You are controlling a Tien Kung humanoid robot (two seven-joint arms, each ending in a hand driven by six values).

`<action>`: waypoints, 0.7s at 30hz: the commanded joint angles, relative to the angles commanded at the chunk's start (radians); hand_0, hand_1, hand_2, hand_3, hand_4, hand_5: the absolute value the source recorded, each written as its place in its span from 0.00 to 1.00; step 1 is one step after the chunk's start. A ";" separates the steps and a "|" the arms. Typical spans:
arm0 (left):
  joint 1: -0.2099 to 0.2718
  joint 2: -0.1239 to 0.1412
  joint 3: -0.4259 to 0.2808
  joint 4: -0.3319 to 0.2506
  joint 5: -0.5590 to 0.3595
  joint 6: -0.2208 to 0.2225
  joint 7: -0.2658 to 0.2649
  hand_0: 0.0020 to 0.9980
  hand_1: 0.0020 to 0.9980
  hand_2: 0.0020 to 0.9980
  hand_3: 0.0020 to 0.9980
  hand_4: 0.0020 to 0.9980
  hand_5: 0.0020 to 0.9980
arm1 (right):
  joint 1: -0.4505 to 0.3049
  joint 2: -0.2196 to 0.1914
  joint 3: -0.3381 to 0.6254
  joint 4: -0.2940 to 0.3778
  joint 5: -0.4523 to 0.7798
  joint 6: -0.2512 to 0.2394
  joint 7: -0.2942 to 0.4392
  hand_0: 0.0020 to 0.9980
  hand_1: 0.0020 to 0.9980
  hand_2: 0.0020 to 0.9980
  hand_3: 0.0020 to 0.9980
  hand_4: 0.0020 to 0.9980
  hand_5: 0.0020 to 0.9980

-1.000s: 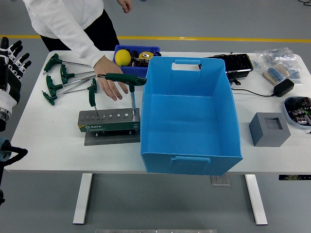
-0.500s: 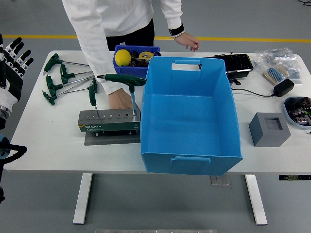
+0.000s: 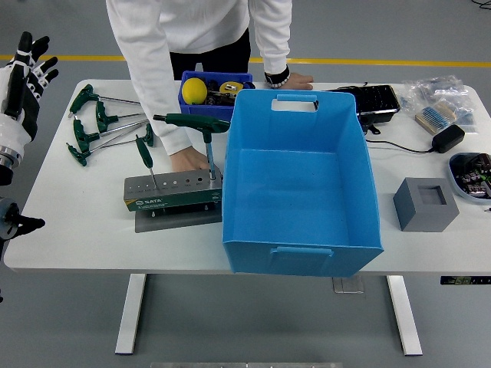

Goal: Lift tool from toolbox,place it in box,lift tool from toolbox,place it in box

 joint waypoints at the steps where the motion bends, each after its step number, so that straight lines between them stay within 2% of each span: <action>1: -0.023 0.011 0.032 -0.032 0.046 -0.018 0.027 0.90 0.92 0.98 0.88 1.00 0.79 | 0.001 0.000 0.000 0.000 -0.001 0.000 0.000 0.75 0.74 0.77 0.70 0.98 0.80; 3: -0.065 0.028 0.099 -0.086 0.130 -0.057 0.056 0.90 0.92 0.98 0.88 1.00 0.79 | 0.002 -0.001 -0.001 0.000 -0.001 0.000 0.000 0.75 0.74 0.77 0.70 0.98 0.80; 4: -0.085 0.035 0.132 -0.108 0.169 -0.077 0.066 0.93 0.97 1.00 0.90 1.00 0.73 | 0.002 -0.002 -0.002 0.000 -0.002 0.000 0.000 0.75 0.74 0.77 0.70 0.98 0.80; 5: -0.106 0.041 0.165 -0.128 0.208 -0.100 0.074 0.93 0.97 1.00 0.90 1.00 0.73 | 0.002 -0.002 -0.002 0.000 -0.002 0.000 0.001 0.75 0.74 0.77 0.70 0.98 0.80; 9: -0.180 0.058 0.310 -0.158 0.384 -0.187 0.100 0.93 0.97 1.00 0.90 1.00 0.73 | 0.002 -0.001 -0.008 0.000 0.002 -0.001 0.001 0.75 0.74 0.77 0.70 0.98 0.80; 11: -0.213 0.062 0.384 -0.142 0.468 -0.212 0.108 0.95 0.98 1.00 0.91 1.00 0.72 | 0.000 0.000 -0.012 0.000 0.006 -0.002 0.002 0.75 0.74 0.77 0.70 0.98 0.80; 14: -0.248 0.063 0.464 -0.108 0.591 -0.227 0.108 0.95 0.98 1.00 0.91 1.00 0.72 | 0.000 -0.002 -0.016 0.000 0.008 -0.002 0.002 0.75 0.74 0.77 0.70 0.98 0.80; 17: -0.289 0.060 0.530 -0.058 0.715 -0.215 0.101 0.92 0.97 1.00 0.91 1.00 0.71 | -0.001 -0.003 -0.022 -0.001 0.011 -0.002 0.001 0.75 0.74 0.77 0.70 0.98 0.80; 21: -0.332 0.043 0.576 0.021 0.884 -0.205 0.104 0.92 0.97 1.00 0.91 1.00 0.71 | 0.001 -0.003 -0.028 -0.001 0.015 -0.002 0.001 0.75 0.74 0.77 0.70 0.98 0.80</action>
